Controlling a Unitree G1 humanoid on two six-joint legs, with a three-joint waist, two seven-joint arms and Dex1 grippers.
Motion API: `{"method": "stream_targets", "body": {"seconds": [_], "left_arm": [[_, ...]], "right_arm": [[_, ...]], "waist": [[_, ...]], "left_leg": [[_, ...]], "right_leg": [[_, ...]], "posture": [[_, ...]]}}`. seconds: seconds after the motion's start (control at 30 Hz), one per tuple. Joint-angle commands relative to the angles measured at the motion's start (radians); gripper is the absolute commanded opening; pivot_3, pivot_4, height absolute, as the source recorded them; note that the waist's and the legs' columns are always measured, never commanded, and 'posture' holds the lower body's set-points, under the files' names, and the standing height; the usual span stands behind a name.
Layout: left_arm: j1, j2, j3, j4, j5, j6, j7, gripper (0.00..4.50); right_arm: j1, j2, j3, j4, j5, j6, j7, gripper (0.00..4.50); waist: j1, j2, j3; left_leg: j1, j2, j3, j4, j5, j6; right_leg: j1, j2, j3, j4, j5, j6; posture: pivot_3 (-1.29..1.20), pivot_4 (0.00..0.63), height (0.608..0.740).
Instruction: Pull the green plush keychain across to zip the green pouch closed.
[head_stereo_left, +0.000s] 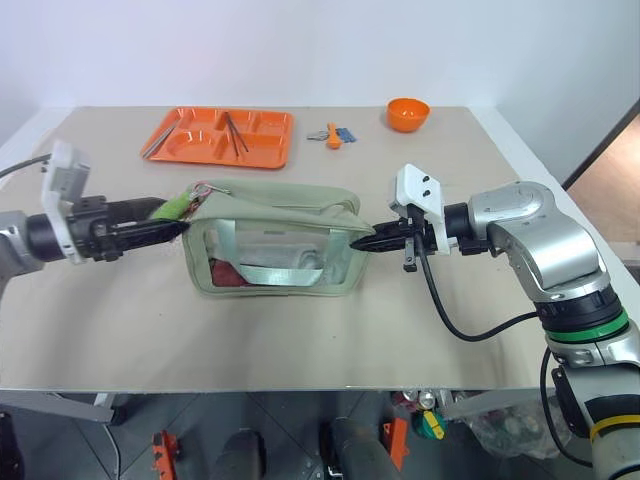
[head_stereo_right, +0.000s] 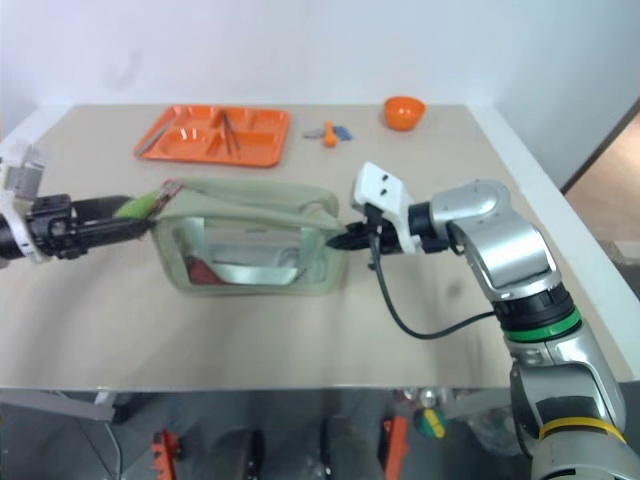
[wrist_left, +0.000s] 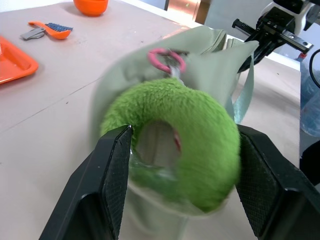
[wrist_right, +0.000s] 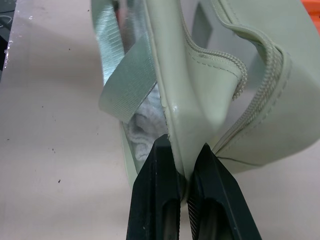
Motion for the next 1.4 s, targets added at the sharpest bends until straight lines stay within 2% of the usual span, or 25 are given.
{"method": "stream_targets", "body": {"seconds": [0.03,0.37,0.43,0.67,0.7,0.93,1.23,1.4], "left_arm": [[0.046,0.044,0.034,-0.045,0.01,-0.022,-0.031,2.97],[0.068,0.031,0.027,-0.076,0.001,-0.021,-0.021,2.97],[0.063,0.028,0.033,-0.074,-0.009,-0.018,-0.022,2.45],[0.036,0.021,0.06,-0.046,-0.053,0.002,-0.015,0.17],[0.034,0.021,0.058,-0.044,-0.052,0.001,-0.013,0.05],[0.009,0.021,0.031,-0.029,-0.004,-0.039,0.015,0.05],[-0.278,-0.067,-0.073,0.038,0.038,-0.069,0.057,0.05],[-0.334,-0.099,-0.184,-0.012,0.064,-0.069,-0.011,0.05]], "right_arm": [[-0.023,-0.008,-0.009,0.0,-0.008,-0.011,0.003,0.0],[-0.032,0.004,-0.006,0.013,-0.019,-0.022,0.014,0.0],[-0.031,0.004,-0.006,0.013,-0.021,-0.021,0.016,0.0],[-0.03,0.002,-0.005,0.013,-0.026,-0.018,0.016,0.0],[-0.03,0.002,-0.005,0.014,-0.027,-0.018,0.016,0.0],[-0.031,0.005,-0.007,0.012,-0.028,-0.015,0.014,0.0],[-0.033,0.015,-0.007,0.019,-0.035,-0.019,0.014,0.0],[-0.032,0.017,-0.011,0.016,-0.036,-0.015,0.011,0.0]], "waist": [[0.0,0.0,0.0],[0.0,0.0,0.0],[0.0,0.0,0.0],[0.0,0.0,0.0],[0.0,0.0,0.0],[0.0,0.0,0.0],[0.006,0.0,0.0],[0.004,0.0,0.0]], "left_leg": [[0.0,0.0,0.0,0.0,0.0,0.0],[0.0,0.0,0.0,0.0,0.0,0.0],[0.0,0.0,0.0,0.0,0.0,0.0],[0.0,0.0,0.0,0.0,0.0,0.0],[0.0,0.0,0.0,0.0,0.0,0.0],[0.0,0.0,0.0,0.0,0.0,0.0],[0.0,-0.001,0.0,0.002,0.0,0.0],[-0.001,-0.001,0.0,0.002,0.0,0.0]], "right_leg": [[0.0,0.0,0.0,0.0,0.0,0.0],[0.0,0.0,0.0,0.0,0.0,0.0],[0.0,0.0,0.0,0.0,0.0,0.0],[0.0,0.0,0.0,0.0,0.0,0.0],[0.0,0.0,0.0,0.0,0.0,0.0],[0.0,0.0,0.0,0.0,0.0,0.0],[0.001,0.0,0.0,0.0,0.001,0.001],[0.0,-0.001,0.001,0.0,0.001,0.002]], "posture": [[0.0,0.15,0.74],[0.0,0.15,0.74],[0.0,0.15,0.74],[0.0,0.15,0.74],[0.0,0.15,0.74],[0.0,0.15,0.74],[0.0,0.15,0.74],[0.0,0.15,0.74]]}}
